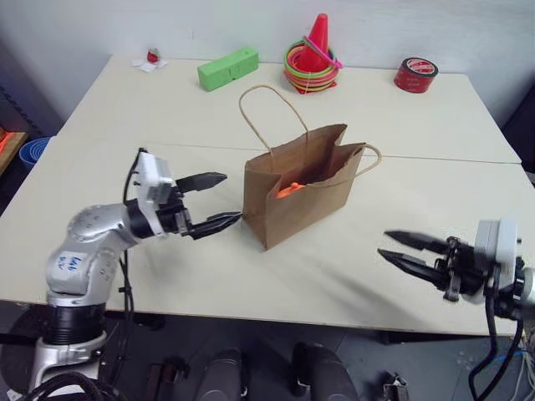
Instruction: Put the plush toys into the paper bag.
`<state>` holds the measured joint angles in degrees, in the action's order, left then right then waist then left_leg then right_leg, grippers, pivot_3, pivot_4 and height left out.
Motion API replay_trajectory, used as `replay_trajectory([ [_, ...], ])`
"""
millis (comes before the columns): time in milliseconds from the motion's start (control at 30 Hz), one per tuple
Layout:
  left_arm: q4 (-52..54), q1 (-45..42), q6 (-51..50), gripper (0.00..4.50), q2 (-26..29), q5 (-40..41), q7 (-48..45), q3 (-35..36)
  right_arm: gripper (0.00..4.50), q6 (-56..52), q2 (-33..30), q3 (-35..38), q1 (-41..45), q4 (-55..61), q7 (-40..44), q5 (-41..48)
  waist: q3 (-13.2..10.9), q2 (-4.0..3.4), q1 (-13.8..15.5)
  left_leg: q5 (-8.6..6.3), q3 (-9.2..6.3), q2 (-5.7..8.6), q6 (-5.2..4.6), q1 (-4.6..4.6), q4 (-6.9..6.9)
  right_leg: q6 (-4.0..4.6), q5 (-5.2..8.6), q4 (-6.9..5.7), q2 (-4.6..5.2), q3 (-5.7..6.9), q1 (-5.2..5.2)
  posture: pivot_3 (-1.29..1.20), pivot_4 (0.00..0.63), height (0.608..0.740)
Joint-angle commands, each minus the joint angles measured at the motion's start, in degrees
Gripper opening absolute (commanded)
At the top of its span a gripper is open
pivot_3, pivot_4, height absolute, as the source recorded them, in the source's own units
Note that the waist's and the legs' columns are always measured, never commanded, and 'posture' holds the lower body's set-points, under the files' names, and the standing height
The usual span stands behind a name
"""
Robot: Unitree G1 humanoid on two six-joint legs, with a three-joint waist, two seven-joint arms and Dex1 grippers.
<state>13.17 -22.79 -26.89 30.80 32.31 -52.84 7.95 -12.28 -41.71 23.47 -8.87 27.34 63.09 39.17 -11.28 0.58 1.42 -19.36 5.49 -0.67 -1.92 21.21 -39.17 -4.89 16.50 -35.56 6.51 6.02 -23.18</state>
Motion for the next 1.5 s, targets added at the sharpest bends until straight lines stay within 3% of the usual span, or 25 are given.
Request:
replay_trajectory([
  [33, 1.8, -0.7, 2.8, 4.5, -3.2, -2.9, 4.5, -3.0, 0.21, 2.1, 0.6, 0.6, -0.5, 3.1, -0.9, 0.0, 0.0, 0.0, -0.1, 0.0, 0.01, 0.0, 0.01, -0.02, 0.0, 0.0, 0.0, 0.0, 0.0, -0.02, 0.0, 0.0, 0.15, 0.74],
  [67, 1.2, -1.3, 3.4, 4.5, -4.7, -3.5, 5.7, -3.8, 0.02, 2.1, 0.8, 0.5, -0.7, 3.2, -1.3, 0.1, 0.0, 0.0, -0.2, 0.01, 0.01, -0.01, 0.02, -0.05, 0.0, 0.01, 0.0, 0.0, 0.0, -0.03, 0.0, 0.0, 0.15, 0.74],
  [167, -0.1, -2.8, 4.2, 4.5, -8.1, -4.4, 7.6, -6.1, 0.02, 1.8, 0.9, 0.5, -1.9, 3.9, -1.8, 0.6, 0.0, 0.0, 0.0, 0.01, -0.01, -0.02, 0.04, -0.05, 0.0, 0.04, 0.0, 0.0, 0.0, 0.0, 0.0, 0.0, 0.15, 0.74],
  [467, -4.3, -4.8, 8.1, 4.5, -12.1, -9.0, 10.3, -10.2, 0.02, 3.4, 1.3, 0.9, -4.7, 5.4, -2.8, 0.2, 0.0, 0.0, 0.1, 0.0, 0.0, 0.0, 0.01, -0.03, 0.01, 0.04, 0.0, 0.02, 0.0, 0.0, 0.01, 0.0, 0.15, 0.74],
  [533, -4.9, -5.1, 9.4, 4.09, -12.5, -8.9, 9.4, -10.2, 0.0, 3.6, 1.4, 0.8, -5.3, 5.8, -3.1, 0.1, 0.0, 0.0, 0.1, 0.0, -0.01, 0.0, 0.01, -0.04, 0.01, 0.04, 0.0, 0.01, 0.0, 0.0, 0.0, 0.0, 0.15, 0.74],
  [567, -4.7, -5.1, 9.6, 3.89, -12.4, -8.5, 8.7, -10.3, 0.0, 3.7, 1.4, 0.8, -5.5, 6.0, -3.3, 0.0, 0.0, 0.0, 0.0, 0.0, -0.01, 0.0, 0.01, -0.03, 0.01, 0.04, 0.0, 0.01, 0.0, 0.01, 0.0, 0.0, 0.15, 0.74],
  [700, 0.0, -2.7, 8.5, 3.89, -10.2, -4.5, 6.0, -7.6, 0.0, 4.3, 1.9, 0.4, -6.5, 6.6, -3.9, -0.6, 0.0, 0.0, -0.1, -0.01, -0.01, -0.01, 0.01, -0.02, 0.01, 0.04, 0.0, 0.02, 0.0, 0.01, 0.0, 0.0, 0.15, 0.74],
  [833, 4.2, 0.7, 5.3, 3.89, -1.7, -0.3, 2.9, -0.8, 0.0, 4.8, 3.5, -3.8, -4.8, 7.1, -5.8, -2.5, 0.0, -0.01, -0.7, -0.01, -0.01, -0.08, 0.08, -0.08, 0.03, 0.15, 0.06, -0.02, -0.01, 0.01, -0.02, 0.0, 0.15, 0.74],
  [967, -0.8, -0.6, 5.7, 3.89, 2.2, -0.4, 1.0, 1.1, 0.0, 3.9, 6.1, -12.7, 1.6, 6.6, -9.3, -6.9, 0.0, -0.03, -0.6, 0.03, -0.03, -0.08, 0.13, -0.13, 0.01, 0.22, 0.1, -0.02, 0.03, 0.02, -0.05, 0.0, 0.15, 0.74],
  [1167, -6.8, -5.1, 8.4, 3.89, -0.6, -2.0, -1.4, -2.9, 0.0, 4.4, 13.0, -27.5, 15.7, -2.5, -15.8, -19.6, 0.0, -0.02, -0.1, 0.03, -0.03, -0.01, 0.13, 0.03, 0.0, 0.22, 0.1, -0.11, 0.04, 0.04, -0.18, 0.0, 0.15, 0.74],
  [1500, -13.8, -9.6, 10.6, 3.89, -2.5, -3.2, -5.5, -5.5, 0.0, 8.3, 23.7, -35.8, 29.3, -17.3, -23.1, -30.4, 0.0, -0.02, -0.9, 0.04, 0.04, -0.02, 0.12, 0.19, -0.04, 0.23, 0.11, -0.22, -0.12, 0.13, -0.31, 0.0, 0.15, 0.74],
])
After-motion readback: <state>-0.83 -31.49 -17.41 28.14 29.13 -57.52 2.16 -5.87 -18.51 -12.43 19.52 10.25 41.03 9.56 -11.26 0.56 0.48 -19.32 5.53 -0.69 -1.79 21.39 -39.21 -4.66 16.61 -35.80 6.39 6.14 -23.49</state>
